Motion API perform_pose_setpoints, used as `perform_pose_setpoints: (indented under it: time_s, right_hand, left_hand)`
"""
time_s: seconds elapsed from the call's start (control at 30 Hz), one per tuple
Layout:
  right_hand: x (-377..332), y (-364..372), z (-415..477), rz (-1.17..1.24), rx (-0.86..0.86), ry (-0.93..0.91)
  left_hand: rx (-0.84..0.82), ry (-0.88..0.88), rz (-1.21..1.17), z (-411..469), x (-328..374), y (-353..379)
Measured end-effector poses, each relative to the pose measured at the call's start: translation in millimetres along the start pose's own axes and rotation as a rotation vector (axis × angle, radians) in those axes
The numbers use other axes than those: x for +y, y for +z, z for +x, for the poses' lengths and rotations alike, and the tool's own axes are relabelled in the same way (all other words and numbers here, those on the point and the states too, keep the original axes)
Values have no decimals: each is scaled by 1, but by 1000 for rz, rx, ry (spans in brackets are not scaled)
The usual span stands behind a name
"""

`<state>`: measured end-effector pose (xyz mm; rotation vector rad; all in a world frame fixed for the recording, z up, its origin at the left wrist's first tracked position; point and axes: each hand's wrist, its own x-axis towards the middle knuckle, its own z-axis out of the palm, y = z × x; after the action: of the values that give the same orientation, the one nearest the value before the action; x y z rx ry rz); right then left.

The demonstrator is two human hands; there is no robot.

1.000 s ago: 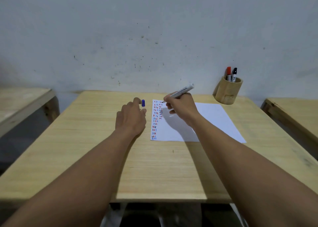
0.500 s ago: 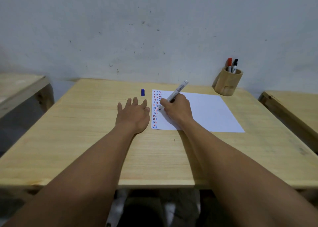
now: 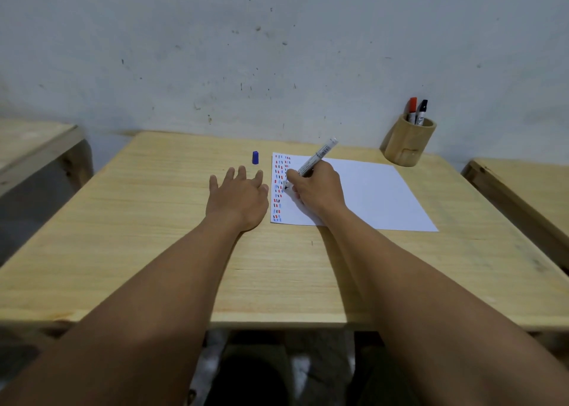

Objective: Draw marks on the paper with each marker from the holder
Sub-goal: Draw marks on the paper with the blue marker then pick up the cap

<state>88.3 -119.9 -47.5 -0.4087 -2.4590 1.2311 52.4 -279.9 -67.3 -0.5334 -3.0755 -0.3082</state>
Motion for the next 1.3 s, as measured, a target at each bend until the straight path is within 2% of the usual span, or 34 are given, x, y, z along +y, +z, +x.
perform_pose_setpoints:
  time_s: [0.23, 0.4, 0.5, 0.6, 0.73, 0.9, 0.97, 1.03, 1.13, 1.3]
  right_hand:
    - [0, -2, -3, 85, 15, 33]
    - [1, -5, 6, 248, 54, 120]
    - [-1, -5, 12, 338, 42, 130]
    - [-8, -9, 18, 381, 54, 110]
    - [-15, -20, 24, 449, 74, 117]
    - [-14, -30, 28, 526, 79, 145]
    - [-14, -34, 29, 542, 69, 143]
    - [-14, -39, 30, 548, 66, 140]
    - [-18, -46, 32, 539, 83, 133]
    - [-36, -66, 35, 711, 91, 129]
  left_hand:
    - [23, -9, -56, -1, 0, 1]
    - [256, -73, -234, 1, 4, -7]
    - [323, -127, -286, 14, 7, -15]
    - [310, -117, -292, 33, 9, -22]
    - [211, -16, -216, 58, 3, -21]
    - [247, 35, -187, 66, 1, -17]
    - [308, 31, -209, 63, 4, -21]
    - [360, 22, -281, 62, 8, -28]
    - [384, -26, -526, 62, 22, -44]
    - [381, -68, -885, 62, 54, -81]
